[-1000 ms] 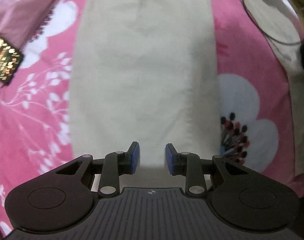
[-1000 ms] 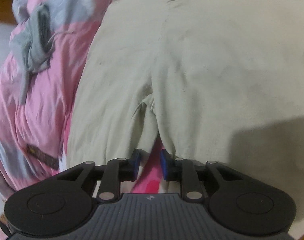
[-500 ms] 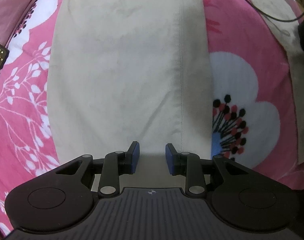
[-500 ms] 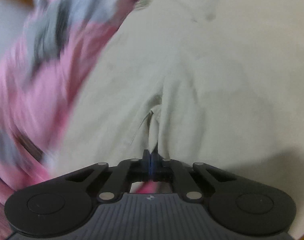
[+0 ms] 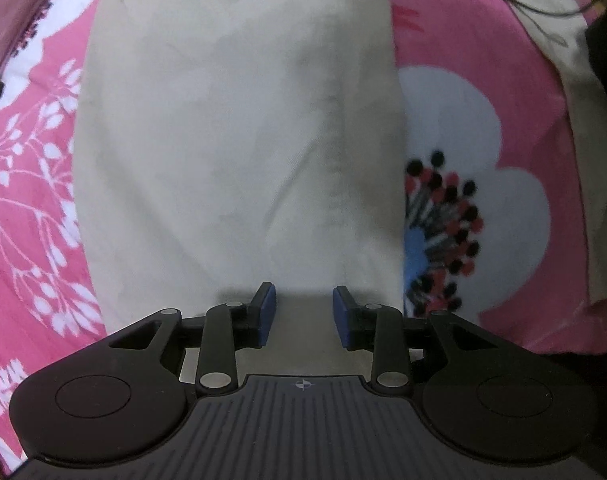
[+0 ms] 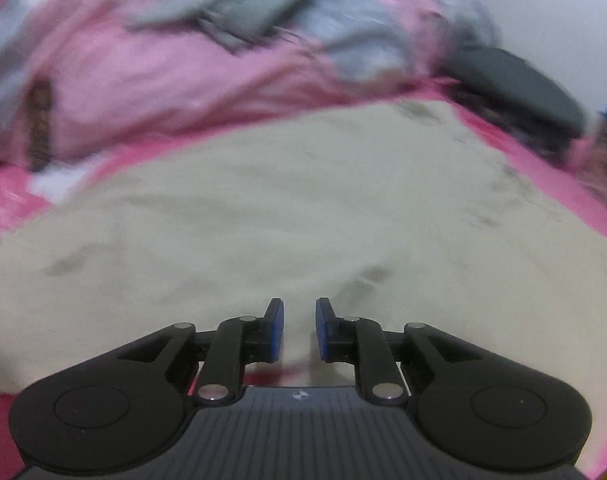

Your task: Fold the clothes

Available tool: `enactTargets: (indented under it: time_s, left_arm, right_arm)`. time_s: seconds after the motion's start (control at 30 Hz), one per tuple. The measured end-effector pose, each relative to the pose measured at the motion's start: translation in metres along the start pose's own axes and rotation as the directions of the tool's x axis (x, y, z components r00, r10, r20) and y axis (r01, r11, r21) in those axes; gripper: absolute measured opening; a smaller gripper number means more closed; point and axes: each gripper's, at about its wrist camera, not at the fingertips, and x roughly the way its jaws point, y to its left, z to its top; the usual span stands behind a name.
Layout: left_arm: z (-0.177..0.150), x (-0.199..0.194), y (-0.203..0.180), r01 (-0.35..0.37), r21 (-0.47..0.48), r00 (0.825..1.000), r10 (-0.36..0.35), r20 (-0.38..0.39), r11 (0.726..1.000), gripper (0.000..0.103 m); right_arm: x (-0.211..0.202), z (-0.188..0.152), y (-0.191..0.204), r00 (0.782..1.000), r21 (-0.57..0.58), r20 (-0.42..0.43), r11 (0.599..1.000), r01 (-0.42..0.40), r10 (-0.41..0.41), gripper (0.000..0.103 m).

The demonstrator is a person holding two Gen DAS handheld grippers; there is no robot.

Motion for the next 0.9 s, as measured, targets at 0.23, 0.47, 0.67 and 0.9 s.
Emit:
enactTargets:
  time_s: [0.23, 0.47, 0.67, 0.9]
  left_arm:
    - [-0.027, -0.001, 0.01, 0.05, -0.034, 0.995, -0.053, -0.087, 0.998, 0.032]
    - [-0.08, -0.04, 0.068, 0.015, -0.324, 1.0, -0.019, -0.01, 0.946, 0.043]
    - [-0.066, -0.022, 0.092, -0.077, -0.444, 0.993, 0.109, 0.047, 0.893, 0.044]
    - [-0.06, 0.0, 0.087, -0.09, -0.427, 0.994, 0.109, 0.021, 0.9, 0.044]
  right_arm:
    - [0.056, -0.008, 0.064, 0.96, -0.199, -0.17, 0.947, -0.253, 0.221, 0.019]
    - [0.037, -0.029, 0.089, 0.876, -0.321, -0.302, 0.825, -0.466, 0.377, 0.018]
    - [0.034, -0.014, 0.089, 0.878, -0.321, -0.256, 0.822, -0.471, 0.404, 0.018]
    - [0.046, 0.021, 0.093, 0.931, -0.341, -0.114, 0.866, -0.364, 0.347, 0.018]
